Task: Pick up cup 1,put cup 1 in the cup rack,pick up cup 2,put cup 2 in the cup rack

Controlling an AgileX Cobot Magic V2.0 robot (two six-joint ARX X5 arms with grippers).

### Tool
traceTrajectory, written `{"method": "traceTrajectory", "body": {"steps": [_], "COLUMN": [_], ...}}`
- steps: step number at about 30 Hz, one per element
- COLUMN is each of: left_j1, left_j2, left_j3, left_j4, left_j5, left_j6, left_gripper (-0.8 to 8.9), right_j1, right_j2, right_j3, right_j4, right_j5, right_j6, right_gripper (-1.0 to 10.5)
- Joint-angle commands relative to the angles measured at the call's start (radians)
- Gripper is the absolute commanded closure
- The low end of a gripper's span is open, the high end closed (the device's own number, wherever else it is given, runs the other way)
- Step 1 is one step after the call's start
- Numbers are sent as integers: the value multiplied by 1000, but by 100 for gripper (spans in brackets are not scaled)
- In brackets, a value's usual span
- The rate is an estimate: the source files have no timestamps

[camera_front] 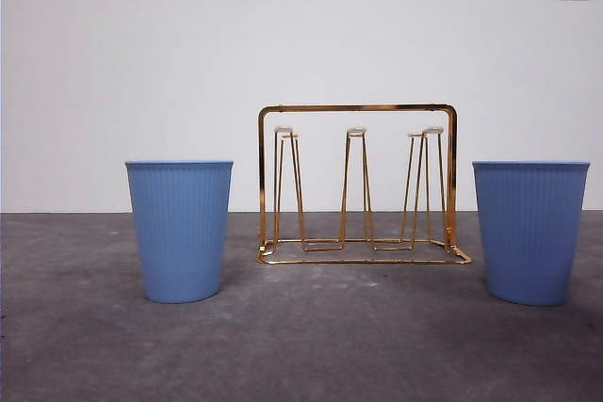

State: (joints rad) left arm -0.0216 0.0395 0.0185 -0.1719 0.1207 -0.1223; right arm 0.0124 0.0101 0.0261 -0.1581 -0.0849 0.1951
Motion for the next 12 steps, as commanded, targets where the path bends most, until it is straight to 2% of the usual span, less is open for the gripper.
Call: {"method": "traceTrajectory", "body": {"steps": [1, 4, 12], "left_j1": [3, 3, 3], "left_j2": [4, 18, 118], "left_j3": [20, 62, 258], "left_j4": [0, 0, -95], "left_j5": [44, 84, 173], "left_j6": [-97, -138, -143], "left_gripper": [820, 820, 819], "right_j1": [0, 0, 0], "right_j2": [0, 9, 142], "right_j3": [31, 90, 344], "right_j4": [3, -6, -135], "right_j5": [-1, -1, -24], "right_j6": [60, 75, 65], "right_gripper": [955, 956, 956]}}
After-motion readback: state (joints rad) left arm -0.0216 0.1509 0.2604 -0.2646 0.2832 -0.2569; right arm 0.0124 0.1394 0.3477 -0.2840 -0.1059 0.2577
